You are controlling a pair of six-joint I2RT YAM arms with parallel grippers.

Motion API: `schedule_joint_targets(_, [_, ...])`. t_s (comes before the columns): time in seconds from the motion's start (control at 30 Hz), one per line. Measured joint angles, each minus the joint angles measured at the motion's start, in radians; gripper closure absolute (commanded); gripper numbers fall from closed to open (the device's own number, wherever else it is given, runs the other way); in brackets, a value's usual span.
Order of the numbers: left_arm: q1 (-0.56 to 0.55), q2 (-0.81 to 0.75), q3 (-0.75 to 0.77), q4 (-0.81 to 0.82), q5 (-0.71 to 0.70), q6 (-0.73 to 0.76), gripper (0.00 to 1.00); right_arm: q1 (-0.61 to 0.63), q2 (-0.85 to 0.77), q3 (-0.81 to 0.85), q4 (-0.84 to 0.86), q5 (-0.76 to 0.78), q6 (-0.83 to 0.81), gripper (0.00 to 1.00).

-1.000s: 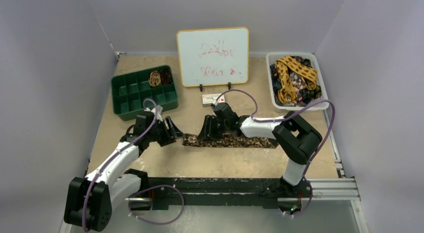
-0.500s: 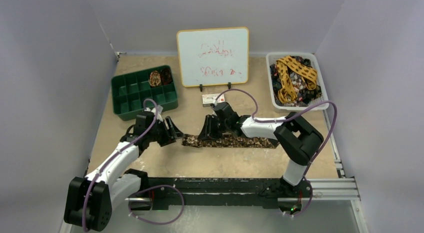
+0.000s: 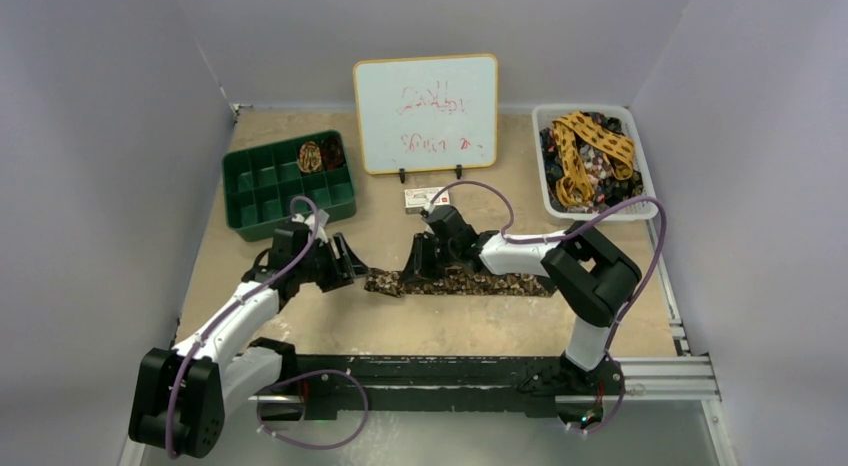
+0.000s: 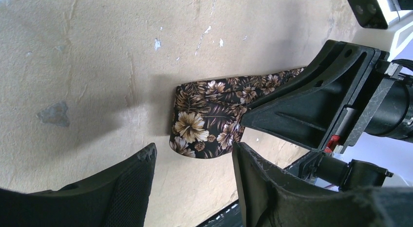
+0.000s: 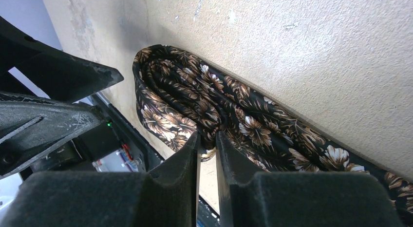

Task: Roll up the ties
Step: Roll the tie at the center of the board.

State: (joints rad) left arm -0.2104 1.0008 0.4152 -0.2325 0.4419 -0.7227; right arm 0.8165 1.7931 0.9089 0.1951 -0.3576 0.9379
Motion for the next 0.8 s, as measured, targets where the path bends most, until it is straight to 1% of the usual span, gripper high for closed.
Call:
schedule_joint_targets(0.03, [0.0,0.002,-0.002,0.01,0.003,0.001,0.43,-0.001,0.0,0.0,0.0,0.0,0.0,0.78])
schedule_joint_targets(0.07, [0.0,0.006,-0.003,0.017,0.005,0.001,0.43,-0.002,0.0,0.0,0.0,0.0,0.0,0.72])
schedule_joint_targets(0.1, [0.0,0.01,-0.007,0.027,0.009,0.001,0.43,-0.004,0.0,0.0,0.0,-0.001,0.0,0.69])
schedule_joint_targets(0.13, [0.0,0.017,-0.012,0.039,0.012,0.001,0.43,-0.005,0.0,0.0,0.0,-0.002,-0.002,0.64])
schedule_joint_targets(0.17, [0.0,0.023,-0.016,0.046,0.017,0.001,0.43,-0.006,0.0,0.0,-0.001,-0.002,-0.005,0.55])
schedule_joint_targets(0.23, [0.0,0.033,-0.021,0.052,0.023,0.001,0.43,-0.006,0.0,0.0,-0.003,-0.002,-0.019,0.43])
schedule_joint_targets(0.27, [0.0,0.035,-0.021,0.052,0.025,0.001,0.43,-0.006,-0.002,0.0,-0.006,0.0,-0.024,0.38])
schedule_joint_targets(0.37, [0.0,0.035,-0.021,0.056,0.027,0.001,0.43,-0.006,-0.023,0.0,-0.014,0.002,-0.059,0.27])
schedule_joint_targets(0.47, [0.0,0.027,-0.021,0.048,0.02,0.0,0.43,-0.003,-0.074,-0.009,-0.01,0.001,-0.104,0.22])
schedule_joint_targets(0.53, [0.0,0.01,-0.021,0.029,0.001,0.0,0.43,0.003,-0.122,-0.017,-0.013,0.005,-0.167,0.2])
schedule_joint_targets(0.67, [0.0,-0.05,0.0,-0.051,-0.07,-0.003,0.43,0.05,-0.212,-0.018,-0.016,0.053,-0.407,0.19])
schedule_joint_targets(0.8, [0.0,-0.122,0.028,-0.111,-0.138,-0.018,0.43,0.081,-0.222,-0.061,0.099,0.037,-0.683,0.16])
